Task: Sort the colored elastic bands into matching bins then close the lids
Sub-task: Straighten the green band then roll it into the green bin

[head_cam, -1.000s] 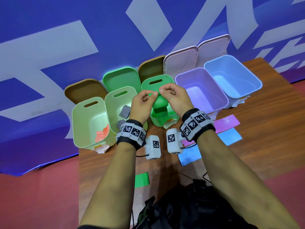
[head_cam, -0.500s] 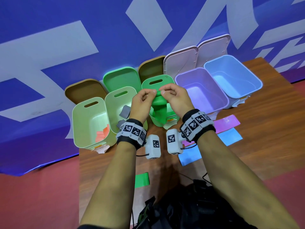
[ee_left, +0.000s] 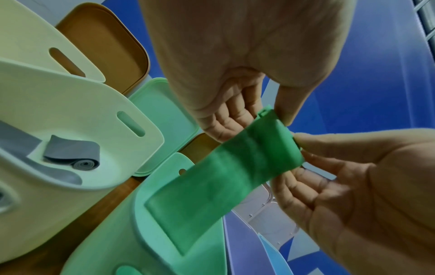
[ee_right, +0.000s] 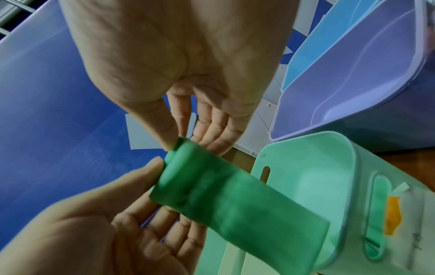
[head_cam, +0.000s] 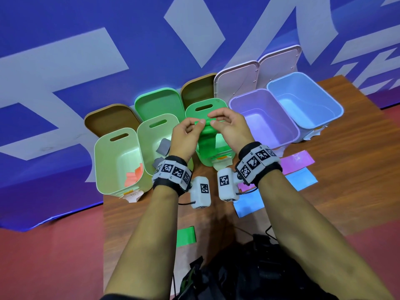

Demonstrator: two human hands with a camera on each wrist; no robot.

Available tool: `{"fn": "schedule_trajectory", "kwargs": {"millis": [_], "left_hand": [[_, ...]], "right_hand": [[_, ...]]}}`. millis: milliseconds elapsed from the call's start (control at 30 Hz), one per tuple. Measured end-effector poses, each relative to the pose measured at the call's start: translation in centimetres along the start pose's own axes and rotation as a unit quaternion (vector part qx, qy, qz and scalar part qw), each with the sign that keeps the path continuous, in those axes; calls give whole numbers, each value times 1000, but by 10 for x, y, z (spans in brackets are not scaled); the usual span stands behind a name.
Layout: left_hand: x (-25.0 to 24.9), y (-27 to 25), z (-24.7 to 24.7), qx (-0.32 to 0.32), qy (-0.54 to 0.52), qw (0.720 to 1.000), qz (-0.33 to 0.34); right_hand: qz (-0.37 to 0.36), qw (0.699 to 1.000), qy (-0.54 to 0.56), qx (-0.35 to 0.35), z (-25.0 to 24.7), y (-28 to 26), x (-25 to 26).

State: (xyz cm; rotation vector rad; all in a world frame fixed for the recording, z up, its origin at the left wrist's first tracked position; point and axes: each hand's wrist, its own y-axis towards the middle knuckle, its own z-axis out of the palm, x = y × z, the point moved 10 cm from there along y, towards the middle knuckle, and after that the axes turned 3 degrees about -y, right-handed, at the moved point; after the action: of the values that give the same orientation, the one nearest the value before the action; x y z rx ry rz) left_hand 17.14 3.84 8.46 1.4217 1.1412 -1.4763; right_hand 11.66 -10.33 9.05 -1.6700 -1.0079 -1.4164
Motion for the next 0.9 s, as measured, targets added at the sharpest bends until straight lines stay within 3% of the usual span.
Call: {"fn": "schedule_trajectory", "kwargs": {"millis": [900], "left_hand": [[-8, 4, 6, 37, -4, 999, 20]], "right_hand": [[6, 1000, 12, -4, -2, 3, 2]]}}
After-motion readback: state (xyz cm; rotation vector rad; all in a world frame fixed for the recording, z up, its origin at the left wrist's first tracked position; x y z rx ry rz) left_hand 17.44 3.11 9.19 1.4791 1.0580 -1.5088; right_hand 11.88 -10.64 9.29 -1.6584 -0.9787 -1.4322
